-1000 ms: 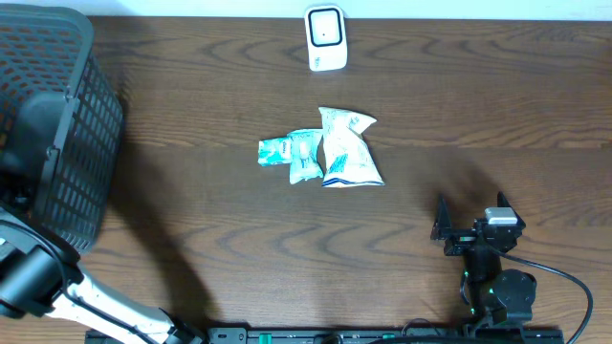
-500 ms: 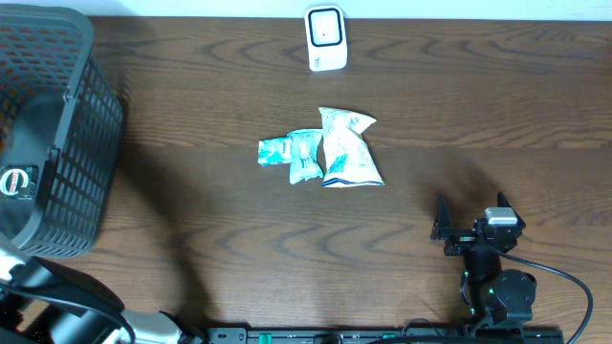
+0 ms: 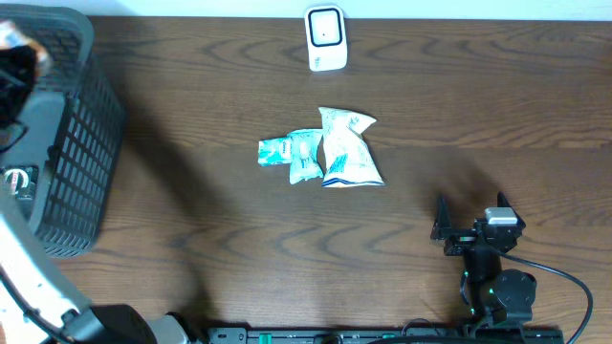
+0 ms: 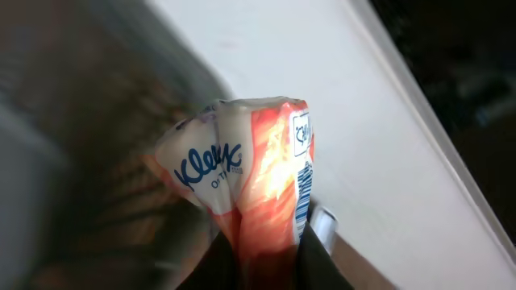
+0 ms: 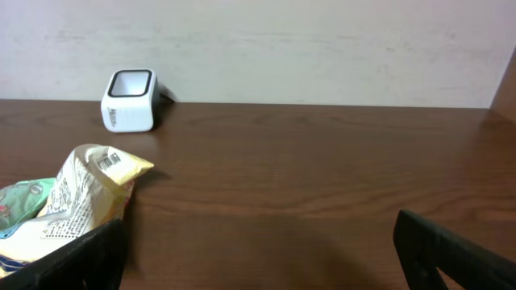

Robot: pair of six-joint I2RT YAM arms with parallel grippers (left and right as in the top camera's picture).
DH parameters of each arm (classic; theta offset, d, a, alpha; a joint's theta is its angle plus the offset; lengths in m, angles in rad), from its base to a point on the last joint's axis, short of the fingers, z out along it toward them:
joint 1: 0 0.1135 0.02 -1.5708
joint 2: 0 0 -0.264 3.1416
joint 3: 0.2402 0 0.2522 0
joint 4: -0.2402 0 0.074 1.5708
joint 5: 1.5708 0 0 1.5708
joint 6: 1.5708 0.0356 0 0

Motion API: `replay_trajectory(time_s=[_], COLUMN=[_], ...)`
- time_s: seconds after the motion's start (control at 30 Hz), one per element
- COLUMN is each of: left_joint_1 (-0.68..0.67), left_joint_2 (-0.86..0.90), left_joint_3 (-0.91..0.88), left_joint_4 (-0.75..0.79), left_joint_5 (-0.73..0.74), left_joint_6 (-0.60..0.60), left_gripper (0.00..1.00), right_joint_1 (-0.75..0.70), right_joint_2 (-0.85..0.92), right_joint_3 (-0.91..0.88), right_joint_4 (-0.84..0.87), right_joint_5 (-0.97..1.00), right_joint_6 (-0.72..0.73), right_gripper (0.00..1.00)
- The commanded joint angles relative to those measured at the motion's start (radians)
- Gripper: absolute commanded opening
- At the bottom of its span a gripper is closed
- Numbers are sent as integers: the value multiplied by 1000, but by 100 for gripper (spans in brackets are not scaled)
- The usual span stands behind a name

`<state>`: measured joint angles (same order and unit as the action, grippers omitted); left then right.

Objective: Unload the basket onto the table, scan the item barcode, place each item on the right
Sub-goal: 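Carry the orange Kleenex pack to the table and release it below the wipes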

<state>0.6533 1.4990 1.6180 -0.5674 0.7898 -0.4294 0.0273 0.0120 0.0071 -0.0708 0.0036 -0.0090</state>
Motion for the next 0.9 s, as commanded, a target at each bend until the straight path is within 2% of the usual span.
replay_trajectory(time_s=[0.0, 0.23, 0.33, 0.6, 0.87], left_joint_1=[-99, -352, -457, -729, -895], left_joint_2=[-42, -57, -57, -47, 45], left_joint_3=[4, 4, 4, 3, 3], left_joint_4=[-4, -49, -84, -200, -236], left_joint_5=[45, 39, -13, -385, -538], left_joint_6=[86, 230, 302, 432, 441], left_gripper=[7, 7, 8, 7, 7], right_joint_1=[4, 4, 4, 4, 4], right_joint_2=[-5, -5, -5, -5, -5], right_joint_3=[-2, -2, -2, -2, -2], right_joint_4=[-4, -4, -4, -4, -4], right_joint_5=[5, 5, 5, 5, 5], right_joint_6=[-7, -7, -7, -7, -7], right_gripper=[99, 99, 99, 99, 99])
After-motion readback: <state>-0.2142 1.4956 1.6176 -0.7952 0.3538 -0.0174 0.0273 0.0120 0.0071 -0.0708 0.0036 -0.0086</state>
